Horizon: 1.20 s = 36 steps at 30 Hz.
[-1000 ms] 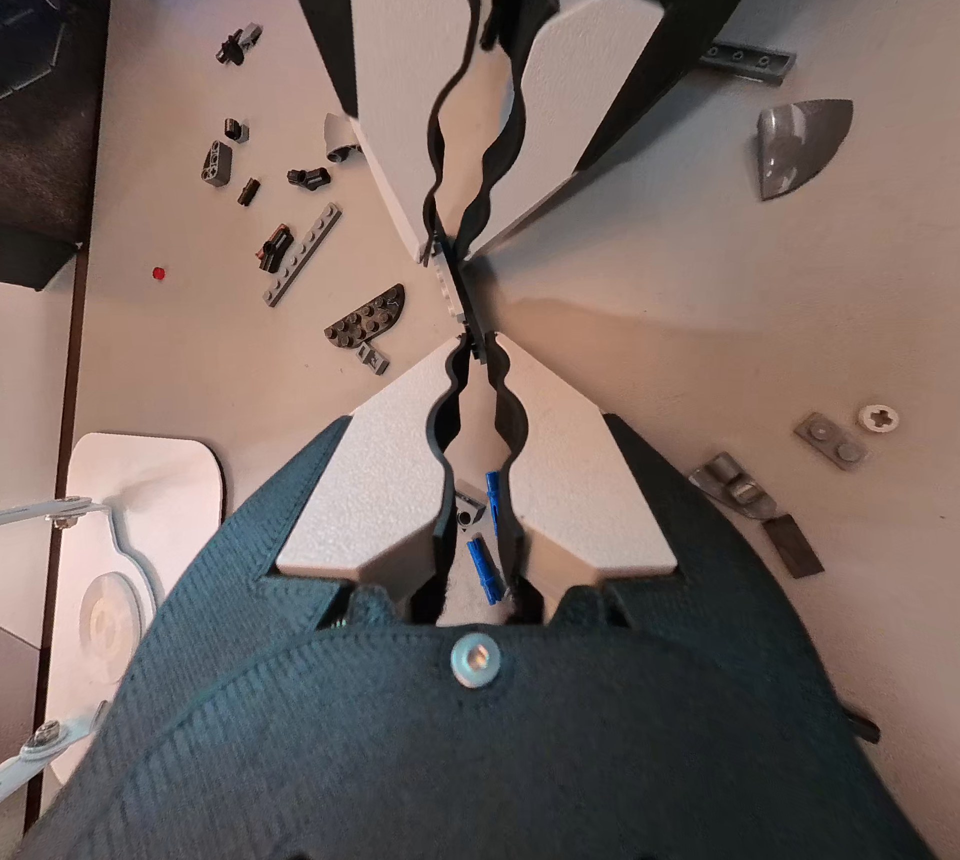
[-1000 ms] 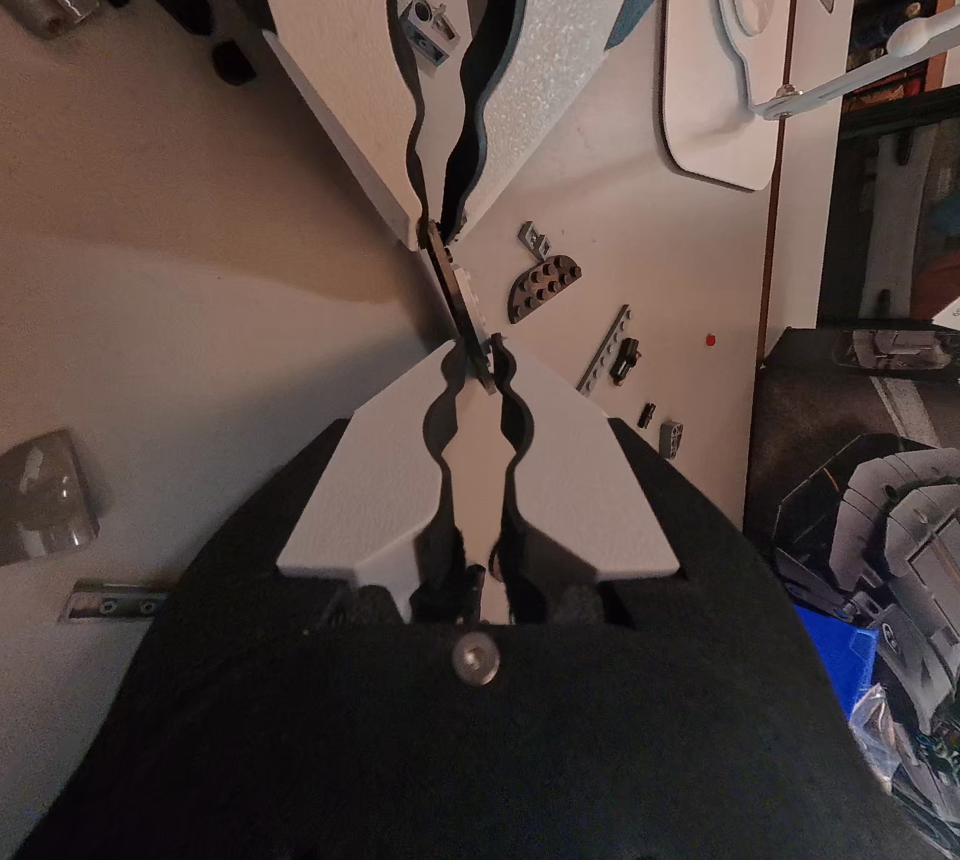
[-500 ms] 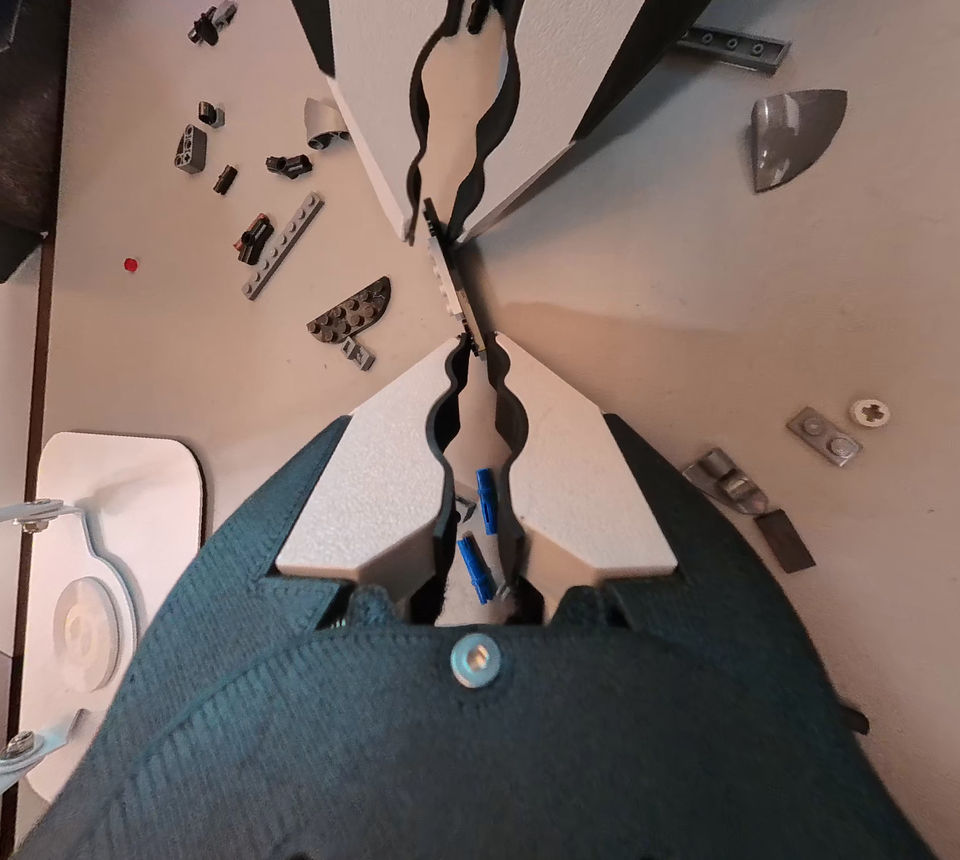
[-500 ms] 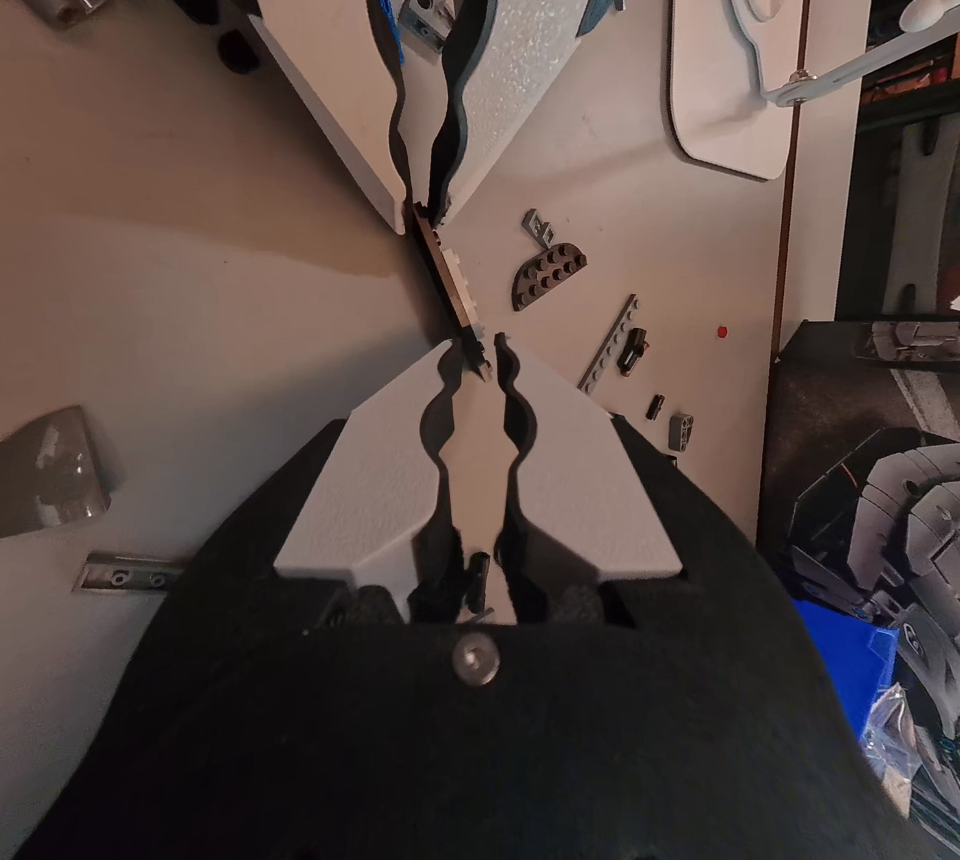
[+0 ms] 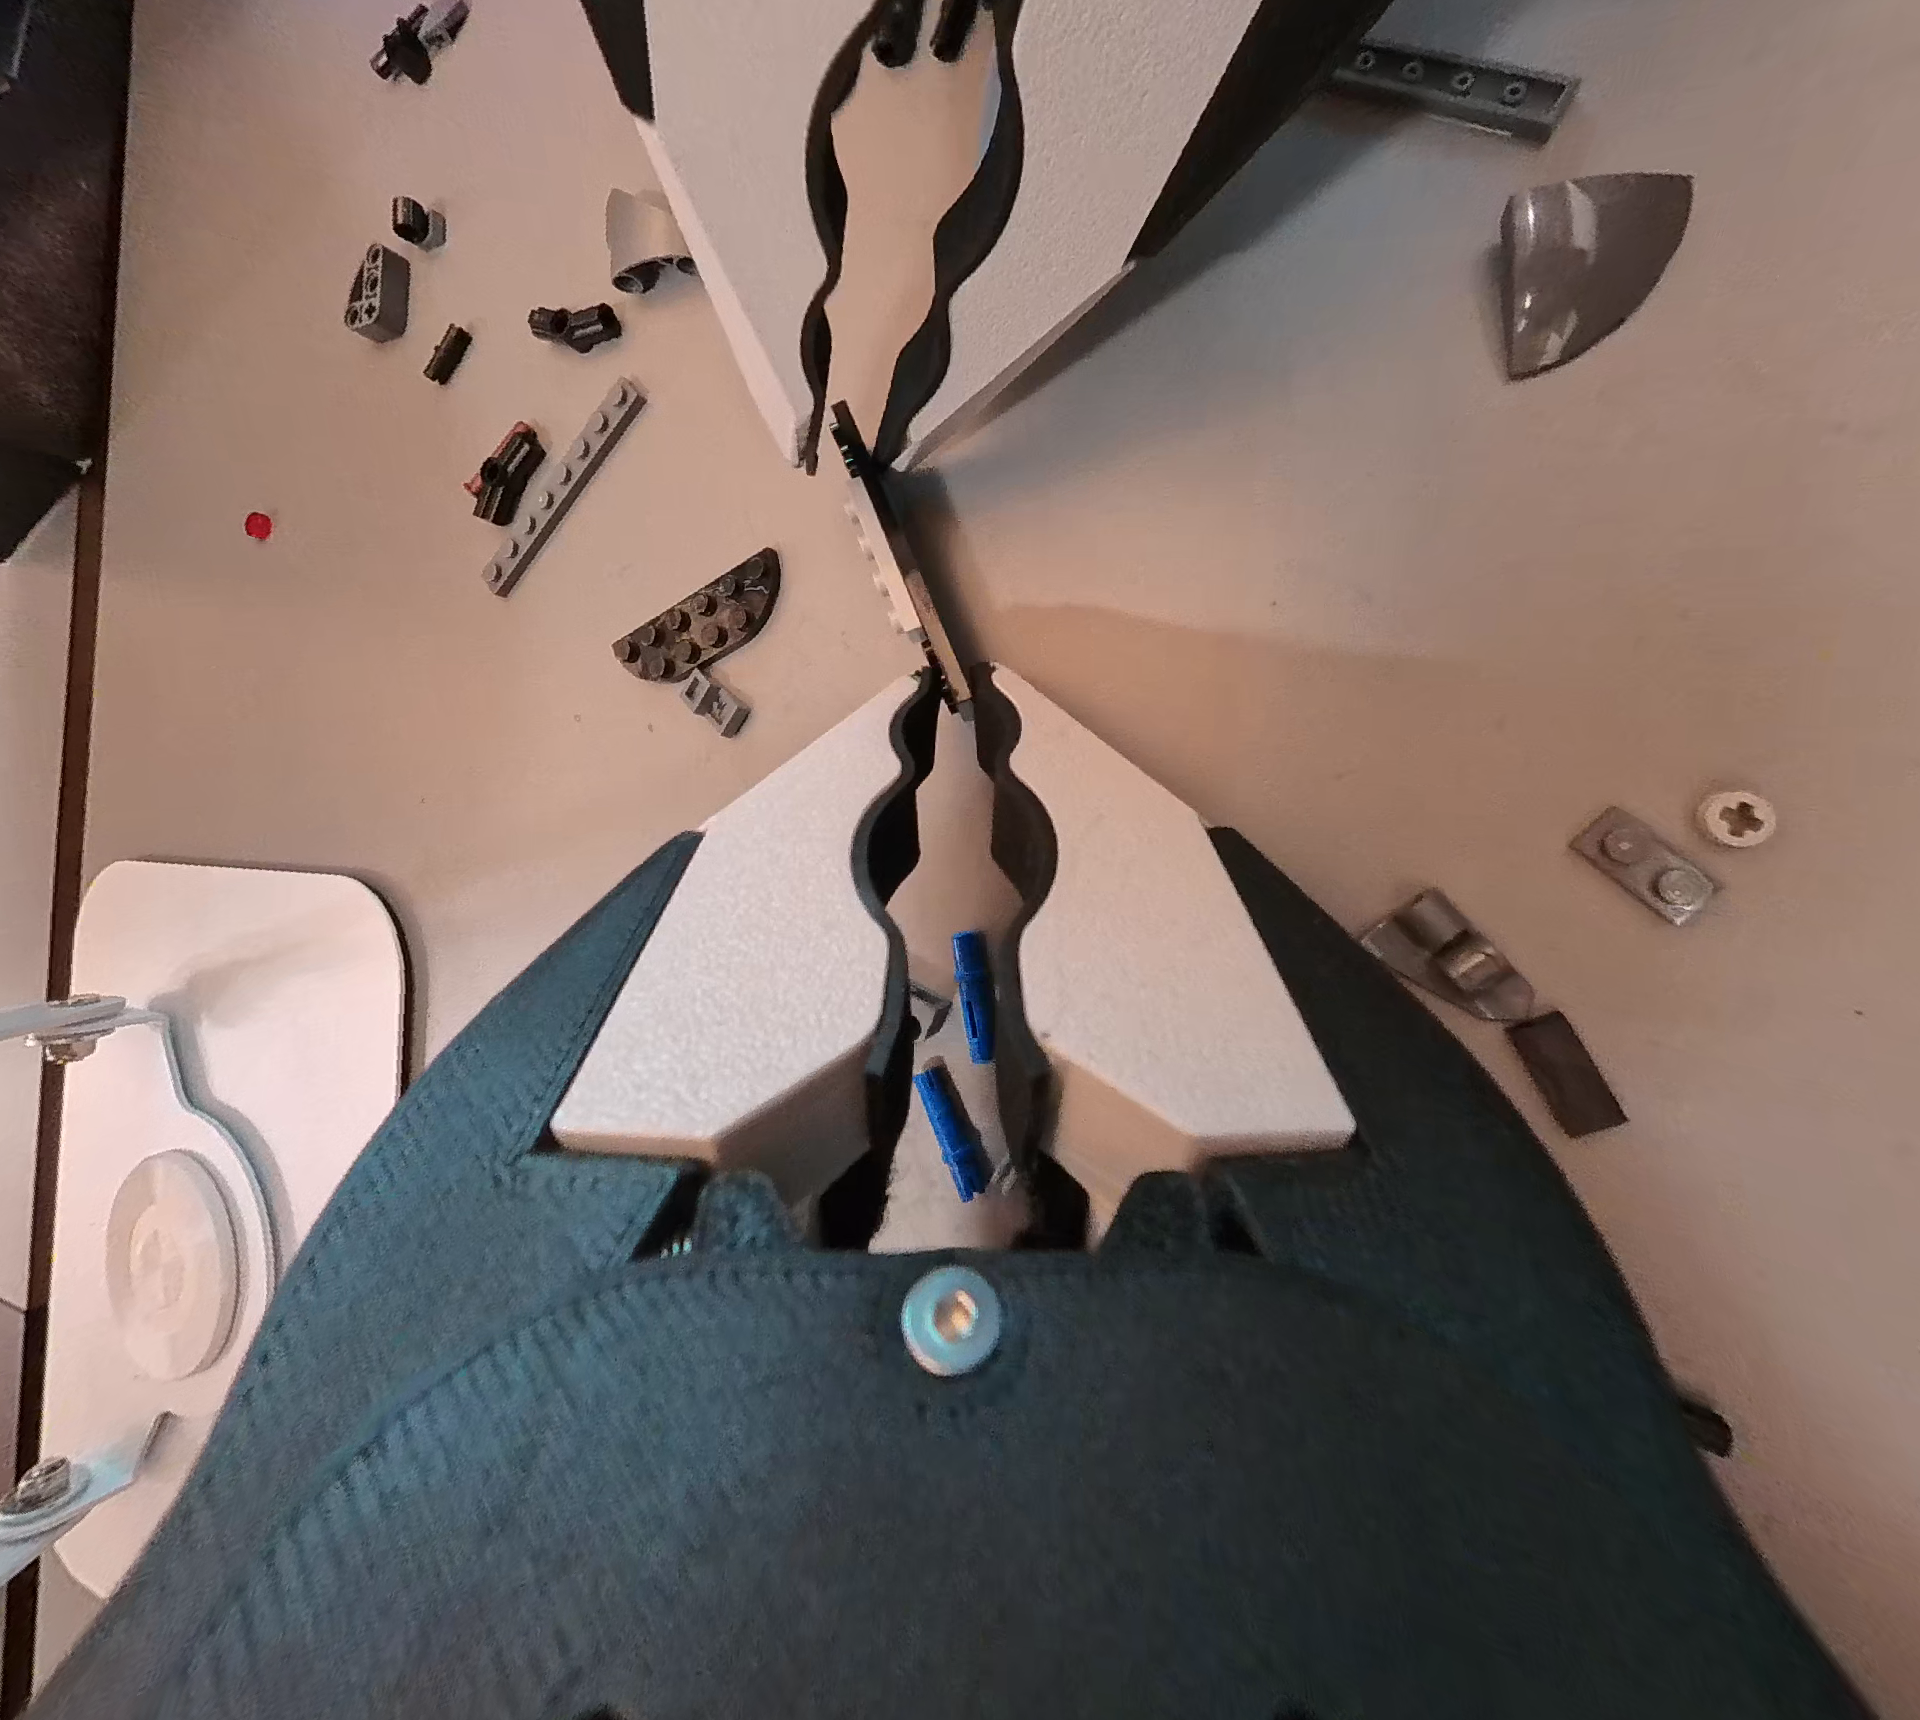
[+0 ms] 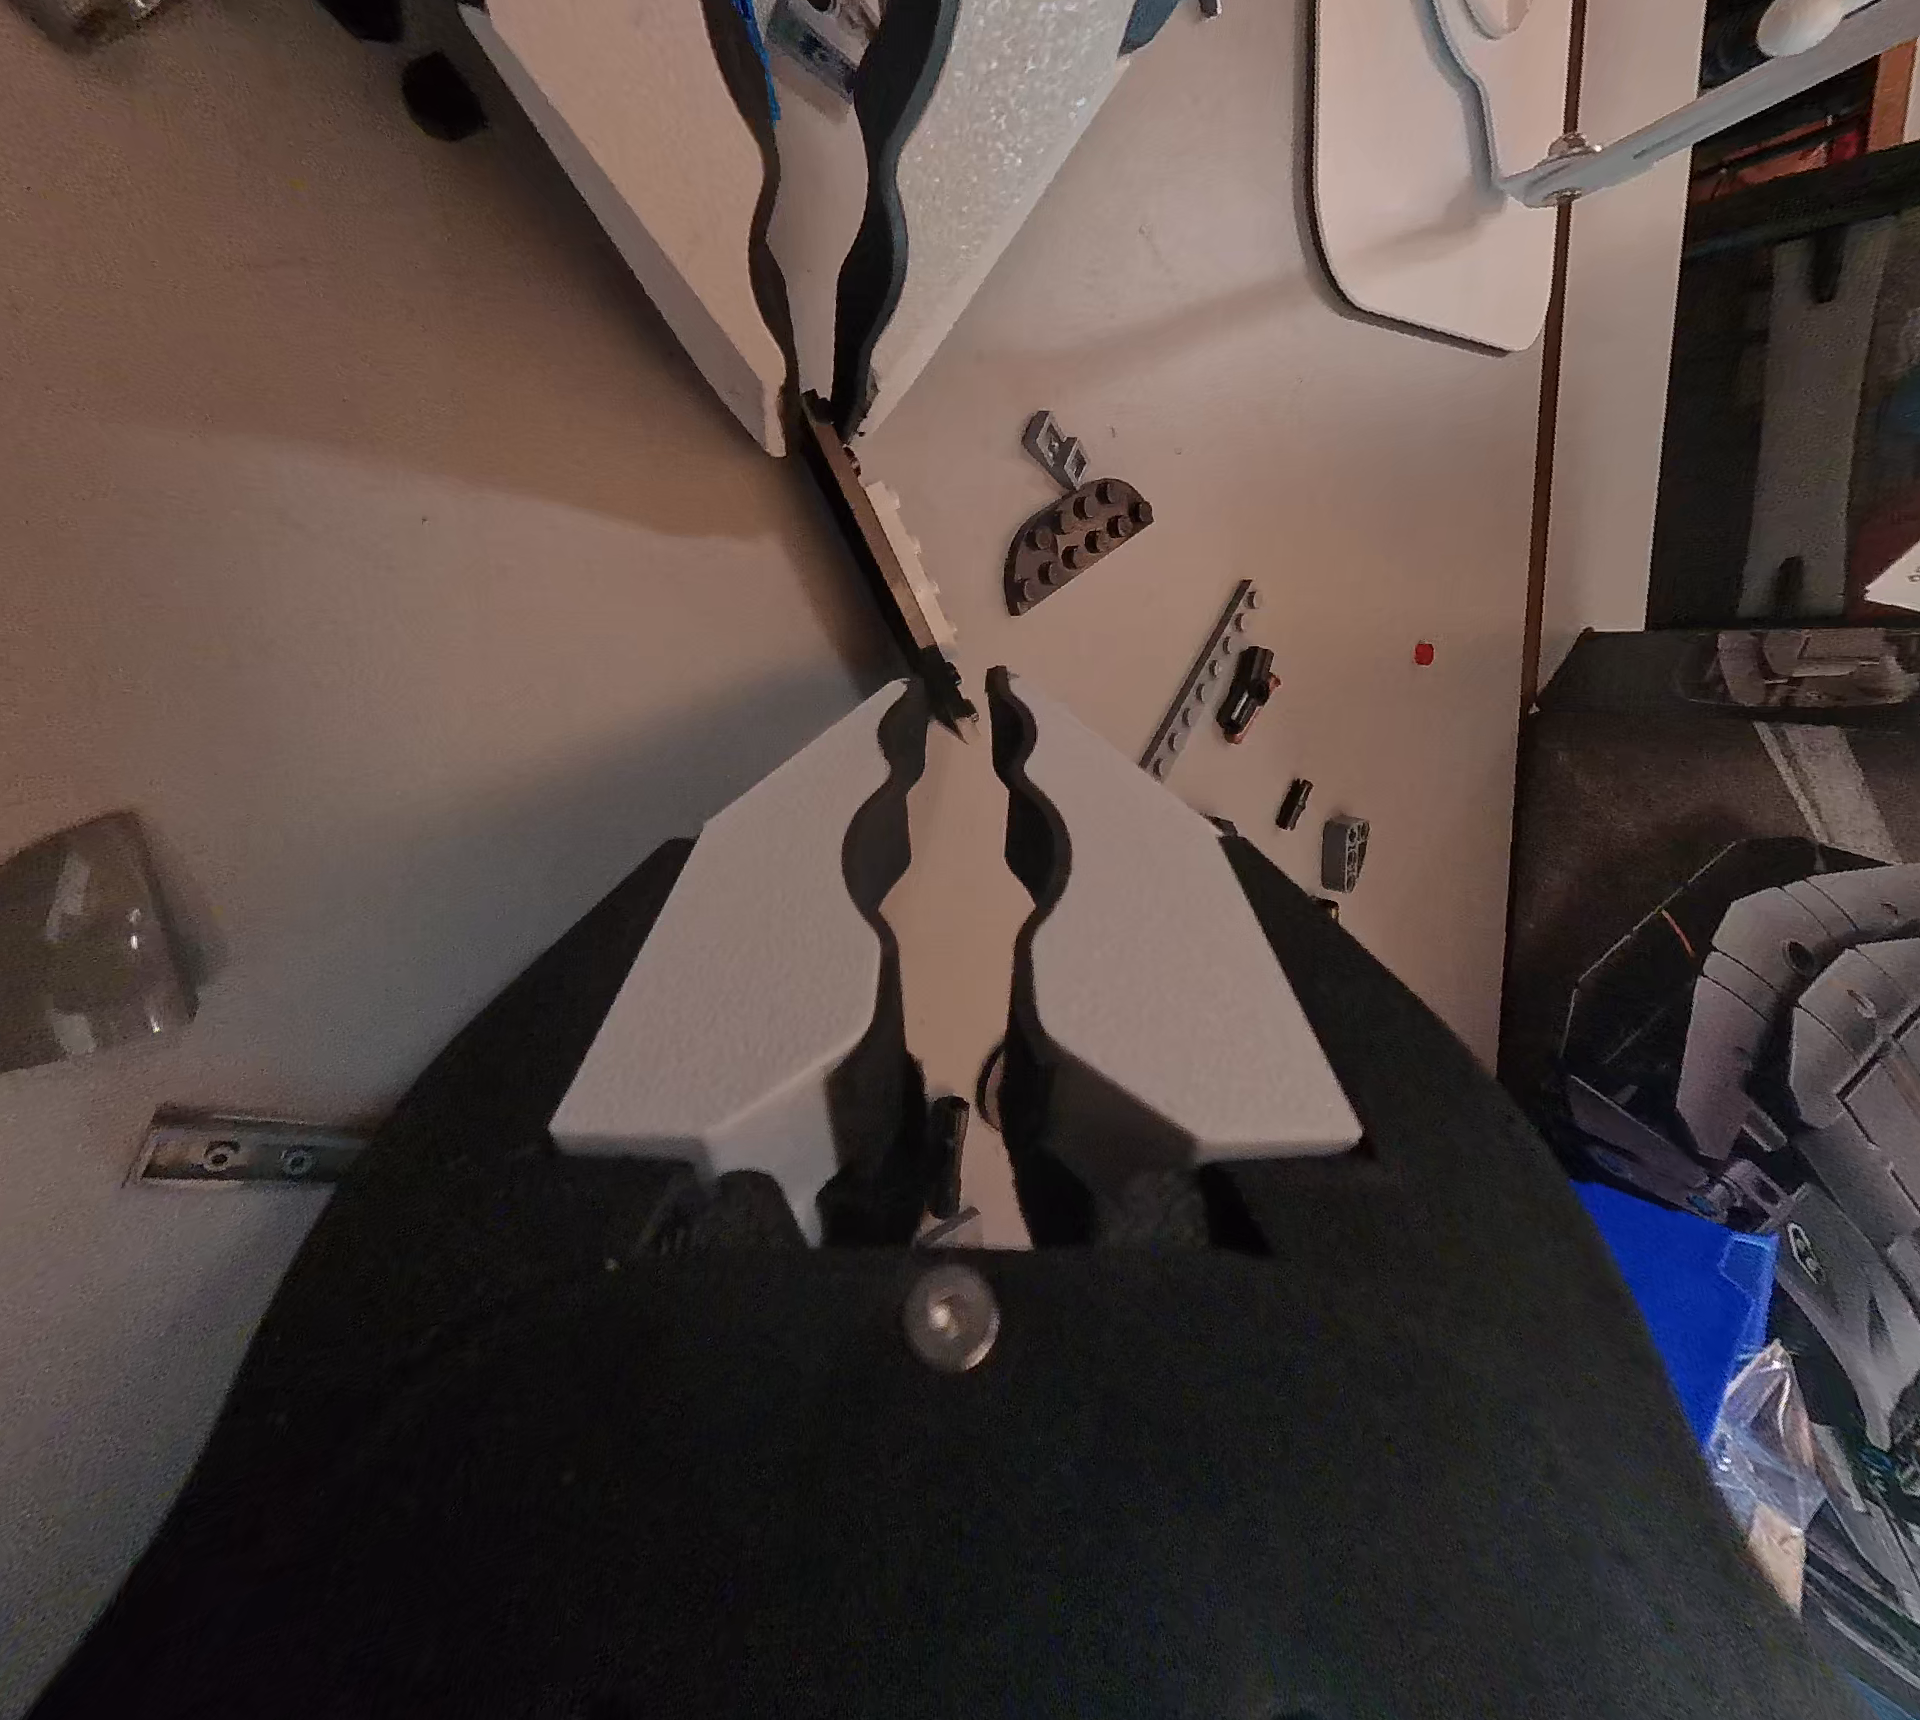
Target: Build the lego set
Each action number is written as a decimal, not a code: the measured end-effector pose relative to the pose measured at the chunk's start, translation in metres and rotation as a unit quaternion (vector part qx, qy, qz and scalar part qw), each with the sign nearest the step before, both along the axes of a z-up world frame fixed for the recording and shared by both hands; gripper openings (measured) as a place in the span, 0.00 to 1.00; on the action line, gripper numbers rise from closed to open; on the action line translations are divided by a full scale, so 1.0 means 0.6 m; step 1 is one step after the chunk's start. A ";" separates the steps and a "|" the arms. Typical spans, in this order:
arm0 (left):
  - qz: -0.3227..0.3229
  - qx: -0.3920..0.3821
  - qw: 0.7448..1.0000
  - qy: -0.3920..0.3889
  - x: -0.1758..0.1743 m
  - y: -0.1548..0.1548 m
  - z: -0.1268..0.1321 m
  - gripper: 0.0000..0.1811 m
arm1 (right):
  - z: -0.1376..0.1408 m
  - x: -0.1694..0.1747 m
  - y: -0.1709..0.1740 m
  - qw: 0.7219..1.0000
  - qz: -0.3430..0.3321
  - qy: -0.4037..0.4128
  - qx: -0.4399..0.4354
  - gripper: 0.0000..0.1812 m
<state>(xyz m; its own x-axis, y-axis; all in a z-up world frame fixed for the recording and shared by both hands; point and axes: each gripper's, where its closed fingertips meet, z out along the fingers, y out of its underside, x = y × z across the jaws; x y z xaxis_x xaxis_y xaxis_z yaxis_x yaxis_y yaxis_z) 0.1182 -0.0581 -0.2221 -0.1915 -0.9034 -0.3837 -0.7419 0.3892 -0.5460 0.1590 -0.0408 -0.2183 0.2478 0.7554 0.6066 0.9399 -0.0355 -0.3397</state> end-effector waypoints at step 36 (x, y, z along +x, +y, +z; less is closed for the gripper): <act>0.036 -0.003 0.999 0.008 -0.015 0.031 -0.006 0.03 | 0.053 0.052 0.072 0.980 -0.164 0.034 0.105 0.11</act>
